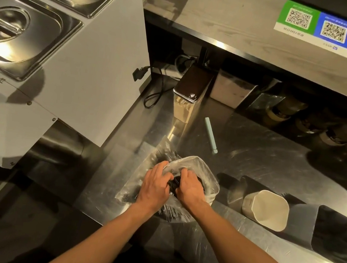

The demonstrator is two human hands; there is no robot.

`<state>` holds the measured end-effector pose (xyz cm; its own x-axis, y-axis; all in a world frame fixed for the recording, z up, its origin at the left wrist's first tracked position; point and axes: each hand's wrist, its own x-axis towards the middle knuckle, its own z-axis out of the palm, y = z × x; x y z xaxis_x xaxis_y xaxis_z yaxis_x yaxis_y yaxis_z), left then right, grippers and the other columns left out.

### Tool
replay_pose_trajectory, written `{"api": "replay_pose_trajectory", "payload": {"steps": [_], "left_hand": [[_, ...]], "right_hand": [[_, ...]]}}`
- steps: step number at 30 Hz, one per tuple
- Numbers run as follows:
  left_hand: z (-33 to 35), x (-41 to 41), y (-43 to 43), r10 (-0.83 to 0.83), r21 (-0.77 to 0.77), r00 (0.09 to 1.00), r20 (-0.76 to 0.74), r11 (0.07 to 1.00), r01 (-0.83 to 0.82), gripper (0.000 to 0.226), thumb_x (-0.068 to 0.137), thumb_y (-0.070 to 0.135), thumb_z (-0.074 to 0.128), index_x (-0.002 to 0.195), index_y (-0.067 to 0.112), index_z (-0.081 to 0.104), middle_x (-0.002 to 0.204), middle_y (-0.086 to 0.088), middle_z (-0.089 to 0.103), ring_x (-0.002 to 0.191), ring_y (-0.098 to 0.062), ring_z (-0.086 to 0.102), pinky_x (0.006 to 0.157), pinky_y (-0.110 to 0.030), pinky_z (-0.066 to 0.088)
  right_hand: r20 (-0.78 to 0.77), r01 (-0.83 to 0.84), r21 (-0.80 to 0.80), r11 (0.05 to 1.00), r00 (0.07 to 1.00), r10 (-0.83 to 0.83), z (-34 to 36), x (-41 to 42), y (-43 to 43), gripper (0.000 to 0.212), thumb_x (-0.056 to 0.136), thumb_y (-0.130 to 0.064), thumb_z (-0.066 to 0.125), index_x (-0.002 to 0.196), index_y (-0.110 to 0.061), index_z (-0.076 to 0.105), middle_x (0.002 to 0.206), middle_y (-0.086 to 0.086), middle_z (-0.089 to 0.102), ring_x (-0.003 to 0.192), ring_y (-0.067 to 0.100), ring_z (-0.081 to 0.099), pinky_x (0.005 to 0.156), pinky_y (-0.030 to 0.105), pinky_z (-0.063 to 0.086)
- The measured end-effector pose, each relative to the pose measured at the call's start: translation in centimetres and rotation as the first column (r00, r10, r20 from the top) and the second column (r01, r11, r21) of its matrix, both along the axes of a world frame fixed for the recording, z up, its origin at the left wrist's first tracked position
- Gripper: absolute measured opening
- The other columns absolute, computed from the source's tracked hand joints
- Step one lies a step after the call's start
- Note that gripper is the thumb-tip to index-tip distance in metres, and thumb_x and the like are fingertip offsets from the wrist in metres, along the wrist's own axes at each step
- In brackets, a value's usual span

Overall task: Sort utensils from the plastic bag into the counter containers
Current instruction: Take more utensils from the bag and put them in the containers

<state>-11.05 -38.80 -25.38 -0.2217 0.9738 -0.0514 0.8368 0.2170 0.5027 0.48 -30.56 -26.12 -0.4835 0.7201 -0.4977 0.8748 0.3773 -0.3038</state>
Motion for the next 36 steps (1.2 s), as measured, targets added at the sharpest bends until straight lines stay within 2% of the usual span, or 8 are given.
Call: {"api": "replay_pose_trajectory", "payload": {"steps": [2,6,9,13,20,27,31,36], "left_hand": [[-0.2,0.1,-0.1,0.018,-0.016,1.000,0.009,1.000,-0.017,0.043,0.069,-0.012,0.060,0.106,0.009,0.066,0.137,-0.019,0.055,0.131,-0.033,0.050,0.105,-0.051,0.046],[0.0,0.2,-0.1,0.050,-0.047,0.998,0.027,0.998,-0.049,0.061,0.070,-0.010,0.055,0.128,0.009,0.059,0.143,-0.017,0.050,0.136,-0.031,0.045,0.112,-0.051,0.040],[0.0,-0.1,-0.2,0.052,-0.084,0.998,0.027,0.995,-0.050,0.061,0.073,-0.007,0.056,0.132,0.008,0.057,0.146,-0.018,0.047,0.137,-0.032,0.044,0.112,-0.051,0.039],[0.2,0.0,0.0,0.065,-0.115,0.996,0.062,0.992,-0.058,0.054,0.084,0.000,0.051,0.137,0.013,0.053,0.151,-0.013,0.041,0.141,-0.026,0.037,0.118,-0.043,0.029],[0.5,0.4,0.1,0.056,-0.105,0.993,0.104,0.994,-0.045,0.057,0.084,0.003,0.051,0.140,0.012,0.049,0.152,-0.011,0.040,0.143,-0.025,0.033,0.122,-0.042,0.023],[0.2,0.3,0.6,0.059,-0.108,0.993,0.103,0.993,-0.048,0.067,0.083,0.001,0.051,0.149,0.012,0.042,0.153,-0.009,0.040,0.142,-0.023,0.035,0.120,-0.041,0.027],[0.1,0.2,0.7,0.052,-0.116,0.994,0.097,0.992,-0.040,0.066,0.082,0.000,0.050,0.147,0.010,0.044,0.153,-0.011,0.040,0.143,-0.025,0.034,0.120,-0.042,0.027],[0.2,0.1,0.6,0.053,-0.060,0.997,0.054,0.997,-0.050,0.067,0.075,-0.004,0.051,0.140,0.007,0.050,0.145,-0.014,0.049,0.136,-0.029,0.044,0.116,-0.046,0.036]], "right_hand": [[0.020,-0.023,0.044,0.999,1.000,0.023,0.1,0.1,-0.3,0.048,0.094,-0.018,0.057,0.137,-0.010,0.037,0.131,0.008,0.051,0.120,0.025,0.050,0.099,0.038,0.045],[0.043,0.012,0.064,0.998,0.999,-0.014,0.5,0.0,-0.5,0.042,0.093,-0.015,0.059,0.129,-0.013,0.038,0.121,0.007,0.059,0.109,0.026,0.059,0.089,0.040,0.048],[0.012,0.101,0.058,0.993,0.995,-0.102,0.9,0.1,-0.6,0.048,0.089,-0.014,0.065,0.128,-0.012,0.037,0.115,0.009,0.062,0.104,0.027,0.062,0.084,0.038,0.051],[-0.043,0.171,0.112,0.979,0.985,-0.167,1.1,0.5,-1.6,0.043,0.088,-0.020,0.067,0.121,-0.013,0.042,0.115,0.004,0.056,0.103,0.022,0.059,0.083,0.035,0.052],[-0.113,0.281,0.116,0.953,0.957,-0.268,1.0,1.2,-2.7,0.038,0.090,-0.026,0.068,0.118,-0.012,0.046,0.113,0.003,0.056,0.101,0.021,0.057,0.085,0.032,0.048],[0.071,0.176,-0.019,0.984,0.982,-0.175,0.8,0.5,-0.7,0.039,0.086,-0.032,0.067,0.118,-0.011,0.059,0.120,0.009,0.062,0.112,0.027,0.058,0.093,0.038,0.048],[0.107,0.113,-0.015,0.993,0.988,-0.111,0.7,0.2,-0.7,0.046,0.091,-0.036,0.065,0.127,-0.010,0.055,0.128,0.011,0.058,0.118,0.028,0.054,0.096,0.038,0.046],[0.073,0.063,-0.042,0.997,0.996,-0.060,1.2,0.0,-0.1,0.044,0.095,-0.031,0.058,0.132,-0.010,0.045,0.121,0.013,0.065,0.109,0.031,0.062,0.087,0.040,0.048]]}}
